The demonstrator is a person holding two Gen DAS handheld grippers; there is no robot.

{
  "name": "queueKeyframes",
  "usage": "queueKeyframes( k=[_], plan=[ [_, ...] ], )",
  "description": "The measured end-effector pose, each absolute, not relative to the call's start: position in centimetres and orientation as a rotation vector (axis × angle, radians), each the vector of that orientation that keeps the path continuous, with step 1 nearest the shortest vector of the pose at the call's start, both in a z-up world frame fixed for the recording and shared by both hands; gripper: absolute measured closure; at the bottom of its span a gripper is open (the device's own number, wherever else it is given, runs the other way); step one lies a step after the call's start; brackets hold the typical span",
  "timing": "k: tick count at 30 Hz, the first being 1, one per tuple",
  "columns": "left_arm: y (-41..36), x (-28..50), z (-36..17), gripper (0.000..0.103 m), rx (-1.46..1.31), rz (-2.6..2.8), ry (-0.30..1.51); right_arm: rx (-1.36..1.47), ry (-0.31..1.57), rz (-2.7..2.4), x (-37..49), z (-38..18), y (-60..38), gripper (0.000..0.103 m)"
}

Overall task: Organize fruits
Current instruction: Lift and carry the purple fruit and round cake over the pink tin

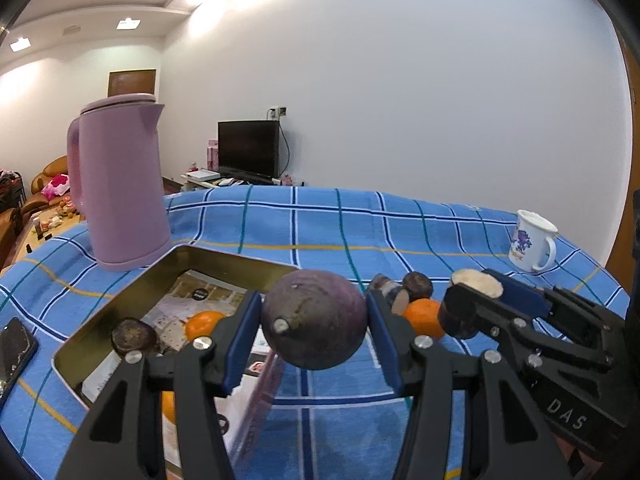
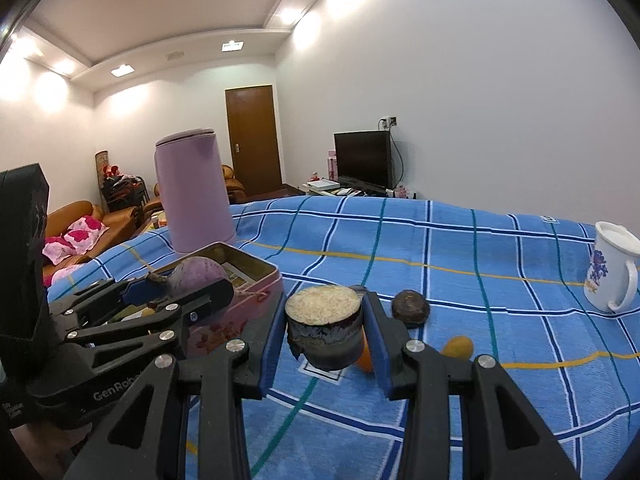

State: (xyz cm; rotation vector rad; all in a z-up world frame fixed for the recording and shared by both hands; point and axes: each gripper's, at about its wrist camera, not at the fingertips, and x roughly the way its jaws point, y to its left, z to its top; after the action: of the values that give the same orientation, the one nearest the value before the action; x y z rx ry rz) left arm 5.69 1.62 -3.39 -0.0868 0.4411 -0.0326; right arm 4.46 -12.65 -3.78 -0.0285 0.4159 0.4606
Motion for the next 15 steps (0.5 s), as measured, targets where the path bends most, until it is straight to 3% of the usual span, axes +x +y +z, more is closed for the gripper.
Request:
queueKeyframes(
  k=[15],
  plan=[
    [4.6,5.8,-3.5,0.048,-0.097,0.028,0.452,-0.077,0.423,0.52,4.7,-3.6,-8.7,0.063]
  ],
)
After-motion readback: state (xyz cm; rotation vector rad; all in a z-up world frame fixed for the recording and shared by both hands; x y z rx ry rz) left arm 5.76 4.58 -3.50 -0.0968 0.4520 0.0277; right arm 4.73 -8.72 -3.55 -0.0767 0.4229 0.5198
